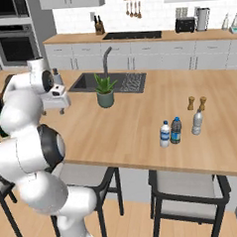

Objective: Move the plastic bottles in the middle to the plastics group, and the glass bottles in the middle to the glass group.

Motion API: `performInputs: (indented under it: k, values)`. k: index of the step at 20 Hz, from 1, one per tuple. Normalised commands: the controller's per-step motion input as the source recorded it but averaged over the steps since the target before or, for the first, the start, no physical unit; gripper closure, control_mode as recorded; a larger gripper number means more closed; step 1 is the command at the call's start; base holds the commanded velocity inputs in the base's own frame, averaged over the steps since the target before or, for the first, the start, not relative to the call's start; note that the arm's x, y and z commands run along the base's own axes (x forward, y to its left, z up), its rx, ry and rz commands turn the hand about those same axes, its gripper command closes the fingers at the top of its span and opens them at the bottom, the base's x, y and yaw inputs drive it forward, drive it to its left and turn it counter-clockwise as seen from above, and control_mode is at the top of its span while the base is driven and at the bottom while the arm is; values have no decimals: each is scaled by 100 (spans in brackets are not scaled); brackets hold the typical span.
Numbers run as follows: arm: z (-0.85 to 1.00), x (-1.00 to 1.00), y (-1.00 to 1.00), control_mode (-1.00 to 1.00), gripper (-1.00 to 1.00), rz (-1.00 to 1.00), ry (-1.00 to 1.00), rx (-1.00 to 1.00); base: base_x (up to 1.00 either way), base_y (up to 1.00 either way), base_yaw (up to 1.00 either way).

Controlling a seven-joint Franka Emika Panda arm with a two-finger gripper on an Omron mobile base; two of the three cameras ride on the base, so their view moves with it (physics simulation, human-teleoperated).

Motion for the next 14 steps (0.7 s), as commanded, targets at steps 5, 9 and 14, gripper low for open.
performInputs:
  k: [5,9,14]
  values:
    - [0,-87,-84,-100,-100,0,-26,0,0,0,0]
    - [0,-85,-85,-100,-100,-2,-5,0,0,0,0]
    - [2,-87,-86,-100,-100,-2,-6,0,0,0,0]
